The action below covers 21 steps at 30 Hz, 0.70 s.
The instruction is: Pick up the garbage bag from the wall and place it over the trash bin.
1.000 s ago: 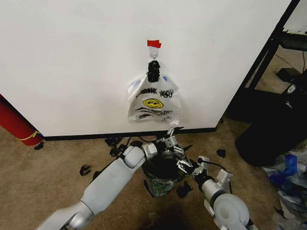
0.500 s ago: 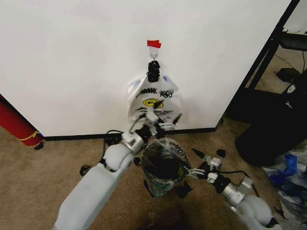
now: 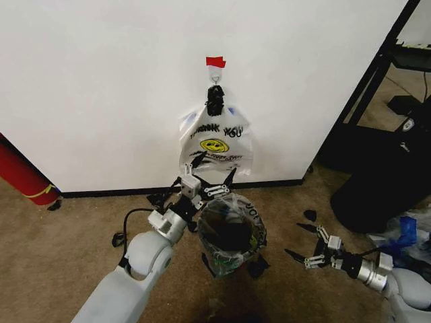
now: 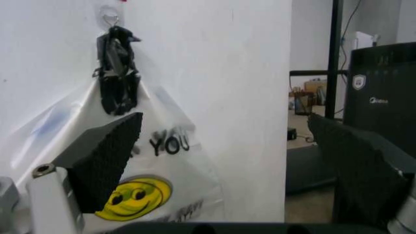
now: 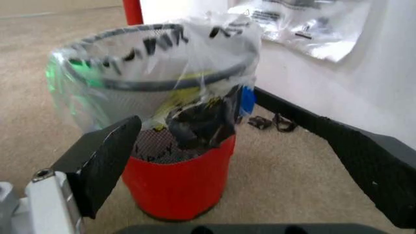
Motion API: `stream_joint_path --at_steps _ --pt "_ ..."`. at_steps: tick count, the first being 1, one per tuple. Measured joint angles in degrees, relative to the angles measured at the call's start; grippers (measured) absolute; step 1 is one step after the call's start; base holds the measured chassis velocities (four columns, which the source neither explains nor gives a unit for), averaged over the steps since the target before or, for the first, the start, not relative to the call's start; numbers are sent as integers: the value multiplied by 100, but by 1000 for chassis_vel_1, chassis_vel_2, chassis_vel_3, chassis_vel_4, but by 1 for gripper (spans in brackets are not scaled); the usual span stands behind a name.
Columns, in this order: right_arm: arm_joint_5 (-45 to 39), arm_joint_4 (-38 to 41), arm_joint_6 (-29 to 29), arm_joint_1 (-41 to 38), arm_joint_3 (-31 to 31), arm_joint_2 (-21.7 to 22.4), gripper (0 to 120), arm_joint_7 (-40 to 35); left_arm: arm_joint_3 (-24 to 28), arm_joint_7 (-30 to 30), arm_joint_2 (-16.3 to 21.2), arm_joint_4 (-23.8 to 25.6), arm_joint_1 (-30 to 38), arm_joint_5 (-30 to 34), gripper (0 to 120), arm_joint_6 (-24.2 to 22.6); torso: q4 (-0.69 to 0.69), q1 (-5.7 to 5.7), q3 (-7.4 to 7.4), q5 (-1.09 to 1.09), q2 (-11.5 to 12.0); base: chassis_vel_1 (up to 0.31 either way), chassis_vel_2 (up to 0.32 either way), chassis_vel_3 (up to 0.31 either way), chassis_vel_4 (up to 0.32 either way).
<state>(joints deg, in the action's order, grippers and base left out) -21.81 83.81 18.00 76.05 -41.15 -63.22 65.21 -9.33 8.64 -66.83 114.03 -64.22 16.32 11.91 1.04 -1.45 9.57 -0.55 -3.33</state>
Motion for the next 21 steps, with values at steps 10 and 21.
stream_joint_path --at_steps 10,21 --pt "458 -627 809 -487 375 -288 100 -167 -7 -12 -86 -63 -63 -103 100 10 -1 -1 0 -1 0 0 0 0 0" --pt "451 -960 1047 -814 726 -327 74 -225 36 -8 -147 -177 1 -149 100 13 0 -1 1 -2 0 0 0 0 0"
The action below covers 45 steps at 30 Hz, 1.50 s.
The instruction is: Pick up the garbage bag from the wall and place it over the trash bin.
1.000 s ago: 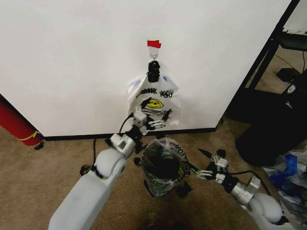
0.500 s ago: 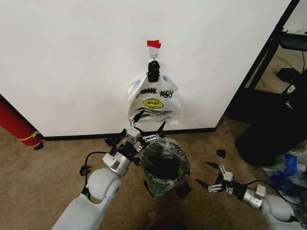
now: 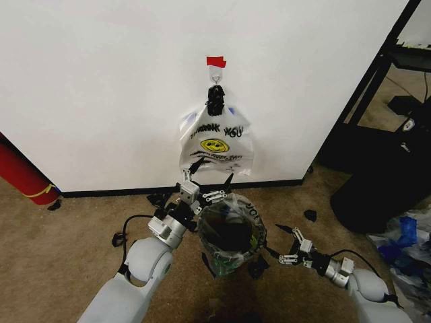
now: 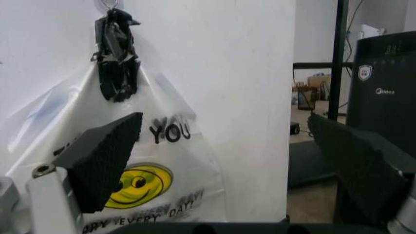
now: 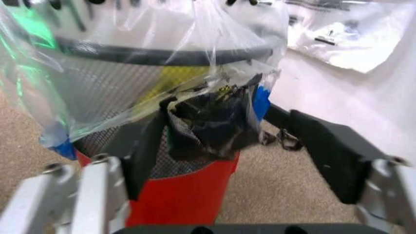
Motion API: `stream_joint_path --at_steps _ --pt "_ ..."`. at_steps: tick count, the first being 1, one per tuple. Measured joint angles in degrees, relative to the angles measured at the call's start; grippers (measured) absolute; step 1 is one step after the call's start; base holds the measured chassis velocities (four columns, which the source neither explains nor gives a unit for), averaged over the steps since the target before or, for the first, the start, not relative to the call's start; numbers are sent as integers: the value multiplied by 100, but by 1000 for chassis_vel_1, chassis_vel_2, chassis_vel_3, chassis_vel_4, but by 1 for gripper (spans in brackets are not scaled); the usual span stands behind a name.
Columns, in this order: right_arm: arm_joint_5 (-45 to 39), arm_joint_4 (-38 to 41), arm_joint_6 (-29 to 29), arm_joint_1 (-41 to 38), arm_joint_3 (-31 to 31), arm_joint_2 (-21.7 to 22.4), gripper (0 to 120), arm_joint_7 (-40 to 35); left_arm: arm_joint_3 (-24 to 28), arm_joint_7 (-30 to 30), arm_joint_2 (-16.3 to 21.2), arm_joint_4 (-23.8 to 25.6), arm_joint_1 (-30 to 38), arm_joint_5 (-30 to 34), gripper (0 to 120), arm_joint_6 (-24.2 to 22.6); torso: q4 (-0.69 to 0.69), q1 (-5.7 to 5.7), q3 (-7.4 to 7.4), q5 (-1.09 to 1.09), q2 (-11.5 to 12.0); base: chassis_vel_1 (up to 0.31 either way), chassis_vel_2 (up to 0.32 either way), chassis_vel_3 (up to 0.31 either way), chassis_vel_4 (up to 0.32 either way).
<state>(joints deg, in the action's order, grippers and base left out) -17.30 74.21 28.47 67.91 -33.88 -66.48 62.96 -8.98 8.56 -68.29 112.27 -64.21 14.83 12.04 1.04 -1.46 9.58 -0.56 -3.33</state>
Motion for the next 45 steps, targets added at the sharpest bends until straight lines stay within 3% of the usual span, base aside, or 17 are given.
stream_joint_path --at_steps 20,45 --pt "134 -83 4 -92 -5 -34 0 59 17 6 79 -39 47 28 100 35 0 0 0 0 0 0 0 0 0" --pt "659 -807 352 -309 77 -284 0 -307 9 17 82 -26 -21 -13 100 40 0 0 0 0 0 0 0 0 0"
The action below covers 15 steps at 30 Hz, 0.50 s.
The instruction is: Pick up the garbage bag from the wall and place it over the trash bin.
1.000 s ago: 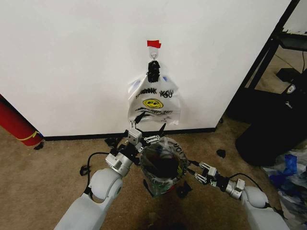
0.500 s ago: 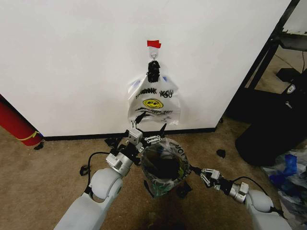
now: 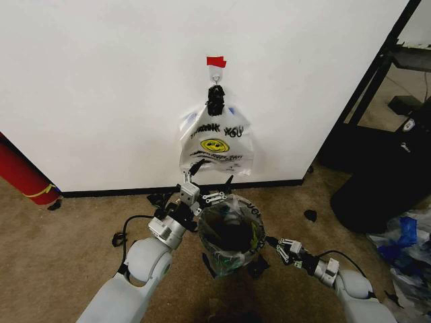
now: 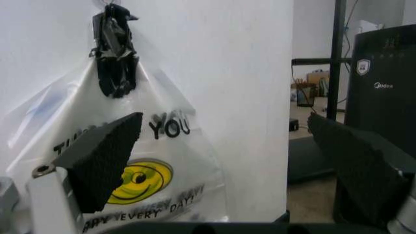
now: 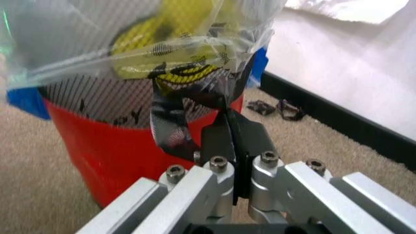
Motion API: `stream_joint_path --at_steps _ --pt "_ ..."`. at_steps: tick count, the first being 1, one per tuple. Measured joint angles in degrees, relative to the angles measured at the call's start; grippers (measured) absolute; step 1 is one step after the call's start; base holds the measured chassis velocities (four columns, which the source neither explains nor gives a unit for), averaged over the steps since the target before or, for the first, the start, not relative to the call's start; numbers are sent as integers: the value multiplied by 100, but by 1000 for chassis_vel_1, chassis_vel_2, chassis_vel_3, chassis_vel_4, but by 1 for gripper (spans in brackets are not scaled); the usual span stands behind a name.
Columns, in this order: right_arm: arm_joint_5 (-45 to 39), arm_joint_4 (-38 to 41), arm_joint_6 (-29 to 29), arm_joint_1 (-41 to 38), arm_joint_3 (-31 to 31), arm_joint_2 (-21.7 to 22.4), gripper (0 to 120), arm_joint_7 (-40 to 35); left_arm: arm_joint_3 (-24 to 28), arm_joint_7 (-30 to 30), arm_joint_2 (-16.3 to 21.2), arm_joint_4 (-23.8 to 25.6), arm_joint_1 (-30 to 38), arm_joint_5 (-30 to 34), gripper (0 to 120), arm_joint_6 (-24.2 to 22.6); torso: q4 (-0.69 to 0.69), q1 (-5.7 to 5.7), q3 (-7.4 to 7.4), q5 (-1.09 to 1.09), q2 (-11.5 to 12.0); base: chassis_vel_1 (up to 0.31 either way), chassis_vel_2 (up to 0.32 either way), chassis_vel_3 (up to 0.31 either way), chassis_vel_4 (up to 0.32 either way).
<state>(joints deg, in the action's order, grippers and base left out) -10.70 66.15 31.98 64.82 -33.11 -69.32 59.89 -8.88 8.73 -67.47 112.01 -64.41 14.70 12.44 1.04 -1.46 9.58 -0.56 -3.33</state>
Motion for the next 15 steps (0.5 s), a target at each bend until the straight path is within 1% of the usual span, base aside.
stream_joint_path --at_steps 8,11,15 --pt "239 -167 108 17 25 -78 0 -119 11 6 10 -2 1 -3 100 -2 0 0 0 0 0 0 0 0 0" --pt "110 -126 129 74 68 -82 0 -183 10 6 29 6 -11 -3 100 -2 0 0 0 1 0 0 0 0 0" --pt "-283 86 199 172 46 -4 1 -126 -18 7 81 51 -72 8 100 -2 0 0 0 1 0 0 0 0 0"
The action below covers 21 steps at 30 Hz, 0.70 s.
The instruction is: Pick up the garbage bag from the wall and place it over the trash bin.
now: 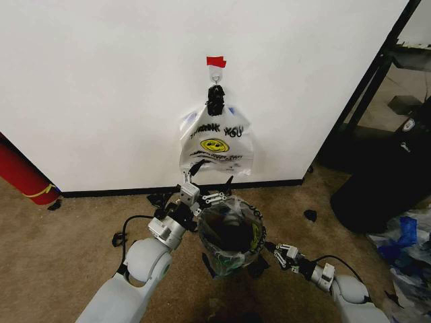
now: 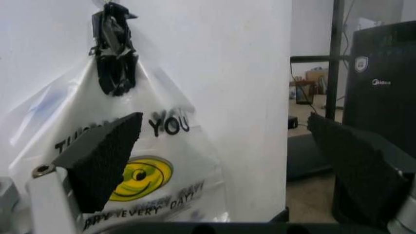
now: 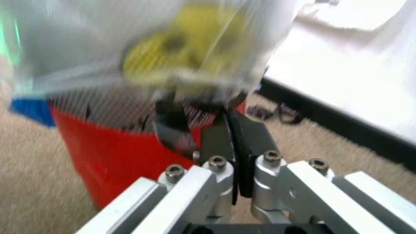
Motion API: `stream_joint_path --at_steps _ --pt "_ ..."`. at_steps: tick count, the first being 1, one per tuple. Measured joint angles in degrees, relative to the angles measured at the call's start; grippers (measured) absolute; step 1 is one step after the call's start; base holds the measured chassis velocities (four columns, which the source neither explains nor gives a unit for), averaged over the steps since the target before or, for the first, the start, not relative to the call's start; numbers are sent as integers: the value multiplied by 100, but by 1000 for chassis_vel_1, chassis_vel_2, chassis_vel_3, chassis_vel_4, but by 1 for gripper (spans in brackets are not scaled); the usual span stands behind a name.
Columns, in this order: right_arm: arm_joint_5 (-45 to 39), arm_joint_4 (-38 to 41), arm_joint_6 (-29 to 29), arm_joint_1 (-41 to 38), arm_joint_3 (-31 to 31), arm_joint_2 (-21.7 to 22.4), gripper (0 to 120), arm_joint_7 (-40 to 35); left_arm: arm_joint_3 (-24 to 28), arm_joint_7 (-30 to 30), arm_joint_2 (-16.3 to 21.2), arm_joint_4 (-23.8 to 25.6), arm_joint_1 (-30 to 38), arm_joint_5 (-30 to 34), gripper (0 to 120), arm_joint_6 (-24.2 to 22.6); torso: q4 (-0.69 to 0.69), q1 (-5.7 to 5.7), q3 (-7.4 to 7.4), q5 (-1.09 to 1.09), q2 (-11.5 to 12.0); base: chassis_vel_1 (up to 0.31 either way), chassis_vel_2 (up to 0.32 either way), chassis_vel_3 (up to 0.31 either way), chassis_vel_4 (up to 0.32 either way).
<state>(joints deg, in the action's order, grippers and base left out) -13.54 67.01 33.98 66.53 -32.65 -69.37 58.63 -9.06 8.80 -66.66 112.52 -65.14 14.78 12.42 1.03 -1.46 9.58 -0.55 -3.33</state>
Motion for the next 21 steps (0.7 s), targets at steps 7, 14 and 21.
stream_joint_path --at_steps 7,14,21 --pt "-705 539 -189 313 -332 337 18 854 -69 10 4 115 -203 20 100 3 0 0 0 0 0 0 0 0 0" --pt "-1954 2159 -400 1165 -662 458 43 829 -432 -39 -74 458 -612 235 100 6 2 0 0 -1 0 0 0 0 0" --pt "-625 4673 -353 1894 -444 -377 70 -3310 -1553 253 -207 757 -987 348 100 63 -2 1 0 -2 0 0 0 0 0"
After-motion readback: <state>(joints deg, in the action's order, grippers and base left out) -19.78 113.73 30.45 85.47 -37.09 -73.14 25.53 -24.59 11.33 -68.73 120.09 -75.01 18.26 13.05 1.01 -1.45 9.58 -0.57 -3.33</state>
